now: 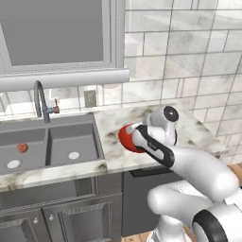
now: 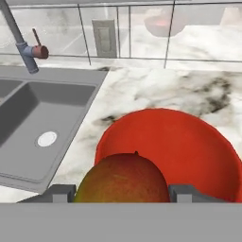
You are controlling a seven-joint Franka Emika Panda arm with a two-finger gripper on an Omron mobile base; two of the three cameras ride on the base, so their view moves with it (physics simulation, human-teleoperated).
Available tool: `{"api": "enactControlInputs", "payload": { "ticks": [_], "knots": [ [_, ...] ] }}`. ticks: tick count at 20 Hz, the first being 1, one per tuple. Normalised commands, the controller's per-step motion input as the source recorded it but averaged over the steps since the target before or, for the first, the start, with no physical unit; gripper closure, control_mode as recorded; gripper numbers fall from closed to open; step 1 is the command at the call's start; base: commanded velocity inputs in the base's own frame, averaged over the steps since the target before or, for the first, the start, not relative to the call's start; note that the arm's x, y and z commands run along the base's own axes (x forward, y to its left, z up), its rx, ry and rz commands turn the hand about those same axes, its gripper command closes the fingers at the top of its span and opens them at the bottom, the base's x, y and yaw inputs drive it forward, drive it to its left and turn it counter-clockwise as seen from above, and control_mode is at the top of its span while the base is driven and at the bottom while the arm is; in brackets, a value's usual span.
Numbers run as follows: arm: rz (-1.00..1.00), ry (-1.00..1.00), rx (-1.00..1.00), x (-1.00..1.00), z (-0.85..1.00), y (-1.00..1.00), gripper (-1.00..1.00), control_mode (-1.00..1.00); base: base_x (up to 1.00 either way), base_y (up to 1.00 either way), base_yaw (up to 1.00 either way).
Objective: Pick the mangos from the cabinet and place them in one bowl. Pick the peach from the sink and place it in the other bowl.
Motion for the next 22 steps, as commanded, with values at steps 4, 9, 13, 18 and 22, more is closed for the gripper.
{"api": "enactControlInputs", "payload": {
  "ticks": [4, 9, 13, 18, 22],
  "knots": [
    [0.0, 0.07, -0.02, 0.37, -0.28, 0.0, 1.0, -1.0, 0.0, 0.0, 0.0],
    [0.0, 0.01, -0.07, 0.35, -0.17, 0.0, 1.0, -1.0, 0.0, 0.0, 0.0],
    [0.0, 0.0, -0.07, 0.27, -0.26, 0.0, 1.0, -1.0, 0.0, 0.0, 0.0],
    [0.0, 0.0, -0.05, 0.25, -0.38, 0.0, 1.0, -1.0, 0.0, 0.0, 0.0],
    [0.0, 0.0, -0.04, 0.23, -0.35, 0.0, 1.0, -1.0, 0.0, 0.0, 0.0]
  ]
}}
